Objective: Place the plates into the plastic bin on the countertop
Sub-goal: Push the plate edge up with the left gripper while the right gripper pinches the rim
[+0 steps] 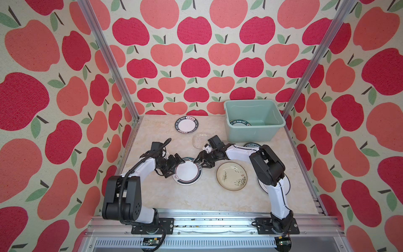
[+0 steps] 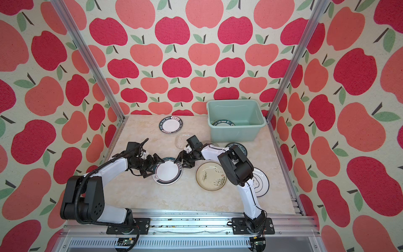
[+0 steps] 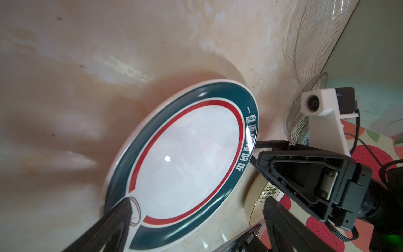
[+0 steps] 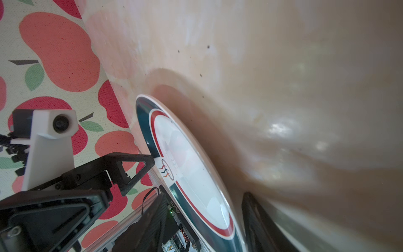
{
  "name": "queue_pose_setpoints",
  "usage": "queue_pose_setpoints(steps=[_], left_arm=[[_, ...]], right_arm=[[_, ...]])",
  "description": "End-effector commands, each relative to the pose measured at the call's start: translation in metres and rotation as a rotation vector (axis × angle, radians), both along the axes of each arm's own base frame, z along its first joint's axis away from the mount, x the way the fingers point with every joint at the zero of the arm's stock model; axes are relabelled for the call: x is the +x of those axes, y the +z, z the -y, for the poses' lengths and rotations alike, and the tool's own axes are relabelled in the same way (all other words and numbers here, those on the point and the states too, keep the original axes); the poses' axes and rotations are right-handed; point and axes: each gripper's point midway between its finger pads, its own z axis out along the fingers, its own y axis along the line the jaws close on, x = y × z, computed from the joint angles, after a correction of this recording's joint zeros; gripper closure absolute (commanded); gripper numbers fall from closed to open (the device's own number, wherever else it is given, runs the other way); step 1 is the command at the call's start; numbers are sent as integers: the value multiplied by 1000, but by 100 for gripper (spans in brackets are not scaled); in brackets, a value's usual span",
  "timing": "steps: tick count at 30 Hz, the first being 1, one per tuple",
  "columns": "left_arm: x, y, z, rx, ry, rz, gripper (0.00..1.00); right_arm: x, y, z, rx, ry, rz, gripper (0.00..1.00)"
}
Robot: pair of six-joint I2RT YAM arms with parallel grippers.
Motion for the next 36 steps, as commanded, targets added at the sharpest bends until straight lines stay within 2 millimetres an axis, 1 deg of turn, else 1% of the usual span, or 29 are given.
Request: queue_pose_setpoints(steps=[1, 5, 7, 9, 12, 14, 18, 26, 31, 36], left_arm=[[2, -2, 4, -34, -20, 13, 5], [3, 4, 1, -14, -12, 20, 6], [2, 10, -7, 41, -2, 26, 6], [-4, 13, -19, 119, 16, 13, 5], [-15, 8, -35, 208, 45, -35, 4], [-21, 0, -39, 226, 65, -71, 4], [-23, -16, -35, 196, 79, -123, 4], [-6, -31, -15, 79, 20, -134, 4], [1, -29, -7, 28, 6, -102, 4], [6, -25, -2, -10, 12, -72, 4]], right_arm=[[-1, -2, -4, 34, 1, -20, 43], [-2, -1, -3, 32, 2, -17, 44], [-3, -2, -2, 24, 0, -21, 44], [-4, -5, -1, 18, 0, -25, 44], [-4, -7, -1, 12, 0, -29, 44], [-5, -7, -1, 9, 1, -30, 44], [-5, -4, -3, 14, 5, -28, 44], [-7, -4, -7, 29, 21, -39, 45], [-9, -1, -13, 54, 42, -42, 48], [-14, 6, -24, 97, 79, -43, 52]])
